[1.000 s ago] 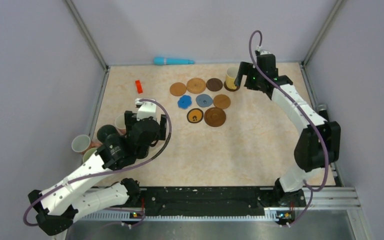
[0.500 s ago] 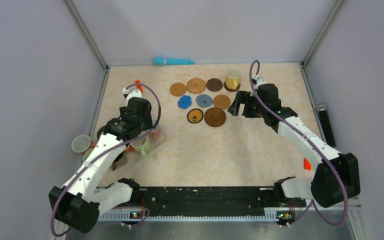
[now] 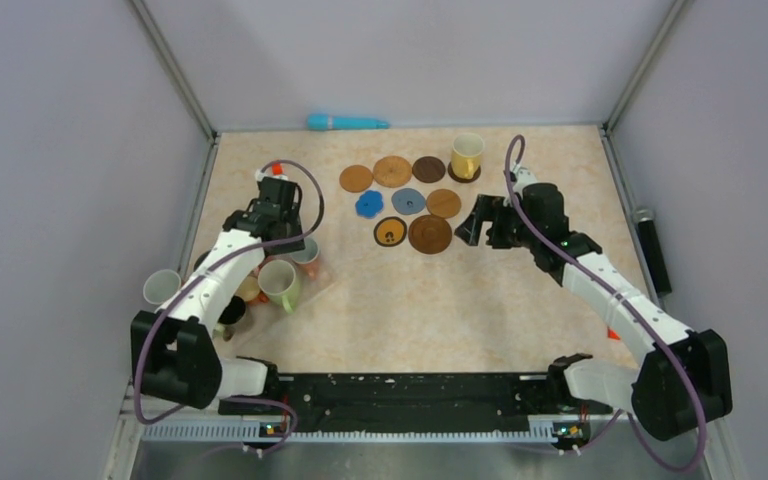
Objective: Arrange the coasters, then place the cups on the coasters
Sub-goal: Pick up the cup from the tray.
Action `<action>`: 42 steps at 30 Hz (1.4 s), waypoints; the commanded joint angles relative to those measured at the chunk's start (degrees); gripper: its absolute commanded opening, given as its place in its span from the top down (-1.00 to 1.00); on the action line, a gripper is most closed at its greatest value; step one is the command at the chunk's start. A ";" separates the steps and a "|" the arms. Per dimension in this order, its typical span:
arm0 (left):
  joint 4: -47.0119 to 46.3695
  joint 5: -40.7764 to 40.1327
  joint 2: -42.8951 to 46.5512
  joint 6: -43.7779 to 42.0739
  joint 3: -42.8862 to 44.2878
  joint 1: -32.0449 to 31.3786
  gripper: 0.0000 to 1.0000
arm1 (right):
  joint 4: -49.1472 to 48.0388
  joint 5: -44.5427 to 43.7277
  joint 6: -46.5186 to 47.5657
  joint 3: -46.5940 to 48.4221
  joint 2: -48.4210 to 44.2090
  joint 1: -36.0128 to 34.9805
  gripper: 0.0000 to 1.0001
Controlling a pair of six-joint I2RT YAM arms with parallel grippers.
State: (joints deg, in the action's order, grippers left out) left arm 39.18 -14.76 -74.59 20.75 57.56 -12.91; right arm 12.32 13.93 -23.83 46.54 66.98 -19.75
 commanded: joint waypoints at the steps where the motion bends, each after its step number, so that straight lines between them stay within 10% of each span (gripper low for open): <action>1: -3.12 2.21 -3.00 -0.55 3.41 0.59 0.14 | -3.09 1.46 -0.18 -0.99 -2.79 -0.44 -0.75; 15: -2.80 1.33 -9.42 1.50 4.01 1.18 0.31 | -1.82 0.60 1.00 -1.71 -4.72 -0.44 -0.75; 24: 1.38 4.29 -10.96 0.53 7.91 1.13 1.00 | -1.08 0.61 0.81 -2.00 -6.07 -0.45 -0.75; 42: -0.14 13.85 -23.06 -1.50 32.62 1.06 1.00 | 0.31 2.49 -0.09 -2.13 -8.02 -0.47 -0.75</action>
State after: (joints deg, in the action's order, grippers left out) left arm 43.70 -4.21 -93.54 20.95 82.81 -11.84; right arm 13.26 15.31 -24.05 43.88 60.27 -19.75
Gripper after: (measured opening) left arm 0.036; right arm 0.876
